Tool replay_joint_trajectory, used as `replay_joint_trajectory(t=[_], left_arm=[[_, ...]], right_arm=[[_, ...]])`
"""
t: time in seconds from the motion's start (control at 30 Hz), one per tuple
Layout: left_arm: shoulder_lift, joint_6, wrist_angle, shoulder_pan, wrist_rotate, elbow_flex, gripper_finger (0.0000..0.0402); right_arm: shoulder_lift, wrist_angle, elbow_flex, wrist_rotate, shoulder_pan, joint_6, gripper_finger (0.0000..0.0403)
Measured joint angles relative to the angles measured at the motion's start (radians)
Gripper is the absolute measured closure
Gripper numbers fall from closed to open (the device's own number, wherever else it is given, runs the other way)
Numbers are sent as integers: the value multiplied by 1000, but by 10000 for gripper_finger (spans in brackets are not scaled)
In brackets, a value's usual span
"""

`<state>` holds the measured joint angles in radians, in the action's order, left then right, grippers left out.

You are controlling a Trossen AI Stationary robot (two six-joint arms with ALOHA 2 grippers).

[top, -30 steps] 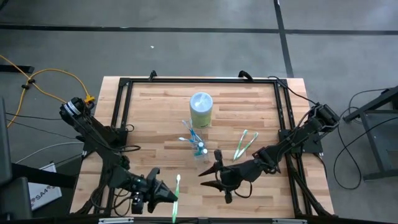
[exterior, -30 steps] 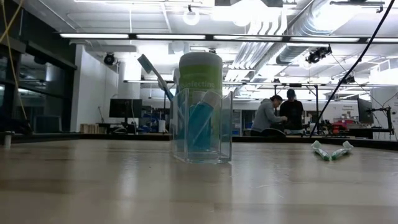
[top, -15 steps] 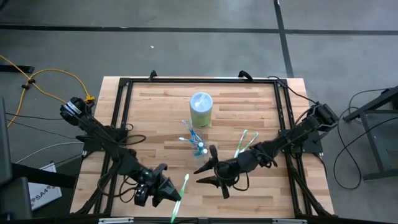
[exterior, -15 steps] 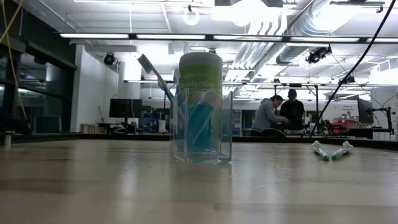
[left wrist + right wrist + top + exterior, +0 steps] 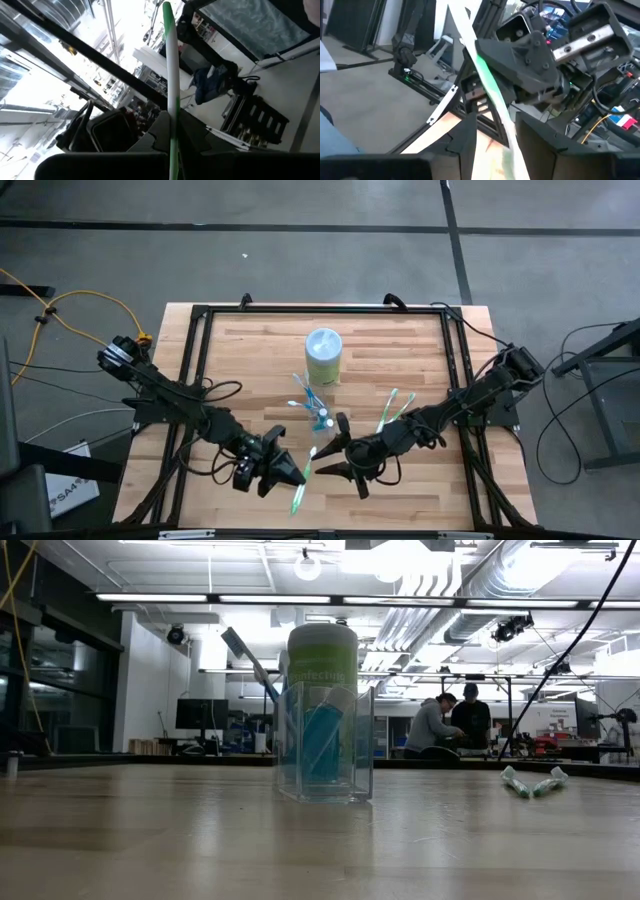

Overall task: Pick & Place toothbrushing station
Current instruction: Put the bottom green toothbrush into the transparent organizer

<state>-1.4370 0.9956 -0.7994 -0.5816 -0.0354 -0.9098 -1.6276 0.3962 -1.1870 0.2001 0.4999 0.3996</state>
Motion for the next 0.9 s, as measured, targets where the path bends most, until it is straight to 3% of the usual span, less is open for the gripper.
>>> replay_joint_trajectory(t=[0.77, 0.9], left_arm=[[-34, 6, -48, 60, 66, 1, 398], [-34, 2, -48, 63, 66, 1, 398]], right_arm=[[0, 5, 0, -73, -58, -2, 274], [0, 5, 0, -73, -57, -2, 291]])
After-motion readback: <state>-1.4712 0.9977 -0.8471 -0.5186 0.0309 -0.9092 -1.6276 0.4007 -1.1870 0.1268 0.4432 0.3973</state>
